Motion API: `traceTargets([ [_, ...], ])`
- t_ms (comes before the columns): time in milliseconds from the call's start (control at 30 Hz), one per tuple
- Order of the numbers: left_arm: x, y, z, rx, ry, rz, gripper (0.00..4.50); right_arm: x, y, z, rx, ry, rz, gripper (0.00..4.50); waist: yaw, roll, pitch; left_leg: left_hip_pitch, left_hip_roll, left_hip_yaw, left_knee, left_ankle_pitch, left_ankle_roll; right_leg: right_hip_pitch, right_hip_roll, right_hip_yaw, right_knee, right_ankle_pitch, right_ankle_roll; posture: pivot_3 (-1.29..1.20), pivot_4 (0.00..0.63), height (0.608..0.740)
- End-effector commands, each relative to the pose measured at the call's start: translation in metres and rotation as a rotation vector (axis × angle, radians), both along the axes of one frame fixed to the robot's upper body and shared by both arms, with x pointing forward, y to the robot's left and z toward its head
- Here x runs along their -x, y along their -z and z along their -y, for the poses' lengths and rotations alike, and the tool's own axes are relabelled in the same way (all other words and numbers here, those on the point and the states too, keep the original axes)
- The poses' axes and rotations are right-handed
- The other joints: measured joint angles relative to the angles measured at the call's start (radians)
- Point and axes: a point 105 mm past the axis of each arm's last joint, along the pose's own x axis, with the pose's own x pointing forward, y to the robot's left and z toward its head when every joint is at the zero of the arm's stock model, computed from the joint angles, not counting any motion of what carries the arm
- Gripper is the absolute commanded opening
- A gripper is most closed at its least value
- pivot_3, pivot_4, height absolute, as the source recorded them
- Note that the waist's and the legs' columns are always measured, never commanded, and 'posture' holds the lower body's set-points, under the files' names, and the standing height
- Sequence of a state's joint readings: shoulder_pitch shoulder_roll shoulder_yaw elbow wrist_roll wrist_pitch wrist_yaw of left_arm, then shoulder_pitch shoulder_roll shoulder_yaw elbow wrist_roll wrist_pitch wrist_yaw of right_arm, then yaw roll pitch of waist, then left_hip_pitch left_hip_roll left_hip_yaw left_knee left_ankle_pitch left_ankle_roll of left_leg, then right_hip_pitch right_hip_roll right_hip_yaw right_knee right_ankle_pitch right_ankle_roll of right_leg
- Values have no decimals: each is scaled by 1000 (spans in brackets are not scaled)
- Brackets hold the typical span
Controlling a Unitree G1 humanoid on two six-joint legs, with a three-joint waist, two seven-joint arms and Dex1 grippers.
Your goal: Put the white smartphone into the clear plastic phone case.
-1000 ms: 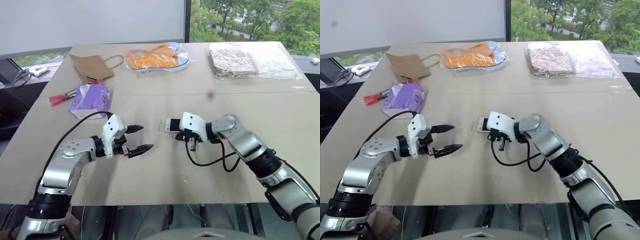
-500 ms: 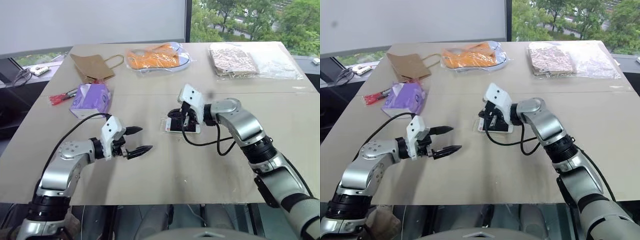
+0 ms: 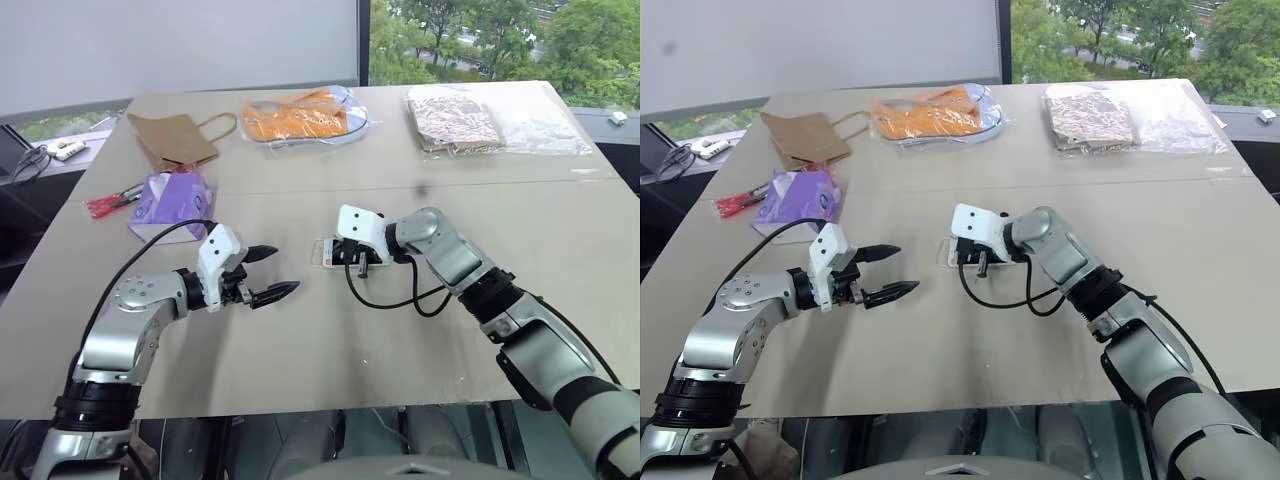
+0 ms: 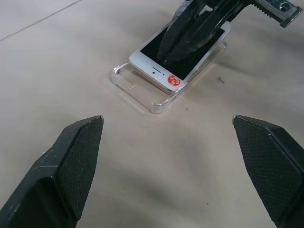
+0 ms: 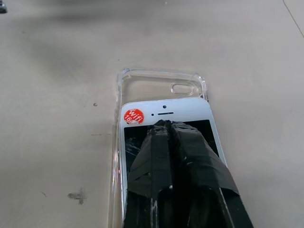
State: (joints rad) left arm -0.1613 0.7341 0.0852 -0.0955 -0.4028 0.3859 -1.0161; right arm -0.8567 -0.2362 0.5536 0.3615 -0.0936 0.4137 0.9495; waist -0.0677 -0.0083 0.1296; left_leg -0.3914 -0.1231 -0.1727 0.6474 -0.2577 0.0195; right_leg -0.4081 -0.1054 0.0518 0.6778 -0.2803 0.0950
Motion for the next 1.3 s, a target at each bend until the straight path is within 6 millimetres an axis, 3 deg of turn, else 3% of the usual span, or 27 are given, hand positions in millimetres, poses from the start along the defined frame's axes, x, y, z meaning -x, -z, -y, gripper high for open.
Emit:
traceTargets([
  [33, 0, -12, -3, -16, -7, 46, 4500, 23, 54, 11, 113, 26, -236, 81, 0, 0, 0, 1, 0, 0, 0, 0, 0, 1, 0, 0, 0, 0, 0, 0, 150, 740],
  [200, 0, -12, -4, -16, -12, 43, 4500, 28, 51, 6, -31, 125, -434, 81, 3, 0, -1, 13, 0, 0, -5, -2, 3, 12, 0, 0, -2, 0, 0, 0, 150, 740],
  [333, -2, -11, -4, -13, -15, 42, 4500, 19, 48, 10, -105, 190, -449, 81, 7, 1, 0, 13, 0, 0, -5, -2, 3, 12, 0, 0, -2, 0, 0, 0, 150, 740],
  [467, -5, -11, -7, -14, -32, 43, 4500, 16, 4, 4, -286, 141, -362, 81, 15, 1, 0, 12, 0, 0, -5, -1, 1, 12, 0, 0, -2, 0, 0, 0, 150, 740],
  [600, -10, -5, -13, -17, -64, 28, 4500, 30, -51, 1, -436, 59, -332, 81, 25, 1, 2, 6, 0, 0, -4, 0, 0, 5, 0, 0, -2, 0, 0, 0, 150, 740],
  [700, -15, 3, -16, -32, -75, 16, 4500, 37, -70, 0, -458, 24, -300, 81, 21, 1, 2, -2, 0, 0, -3, 0, 0, -3, 0, 0, 0, 0, 0, 0, 150, 740],
  [800, -20, 9, -18, -50, -83, 11, 4500, 20, -79, -1, -482, 91, -221, 81, 17, 1, 2, -3, 0, 0, -3, 0, 0, -5, 0, 0, 0, 0, 0, 0, 150, 740],
  [867, -23, 12, -19, -66, -86, 16, 4500, -4, -78, 2, -473, 203, -147, 81, 16, 1, 2, -4, 0, 0, -2, 0, 0, -5, 0, 0, 0, 0, 0, 0, 150, 740],
  [1033, -26, 16, -15, -72, -80, 28, 4500, -53, -50, 18, -272, 412, 51, 81, 15, 1, 2, -4, 0, 0, -2, 0, 0, -5, -1, 0, 0, 0, 0, 0, 150, 740],
  [1133, -29, 18, -12, -93, -88, 48, 4500, -60, -34, 22, -167, 408, 92, 81, 5, 1, 2, -5, 0, 0, -2, 0, 0, -6, -1, 0, -1, 0, 0, 0, 150, 740],
  [1300, -50, 9, -3, -106, -157, 123, 4500, -50, -28, 18, -132, 321, 70, 81, -4, 1, 2, -6, 0, 0, -1, 0, 0, -6, -1, 0, 0, 0, 0, 0, 150, 740],
])
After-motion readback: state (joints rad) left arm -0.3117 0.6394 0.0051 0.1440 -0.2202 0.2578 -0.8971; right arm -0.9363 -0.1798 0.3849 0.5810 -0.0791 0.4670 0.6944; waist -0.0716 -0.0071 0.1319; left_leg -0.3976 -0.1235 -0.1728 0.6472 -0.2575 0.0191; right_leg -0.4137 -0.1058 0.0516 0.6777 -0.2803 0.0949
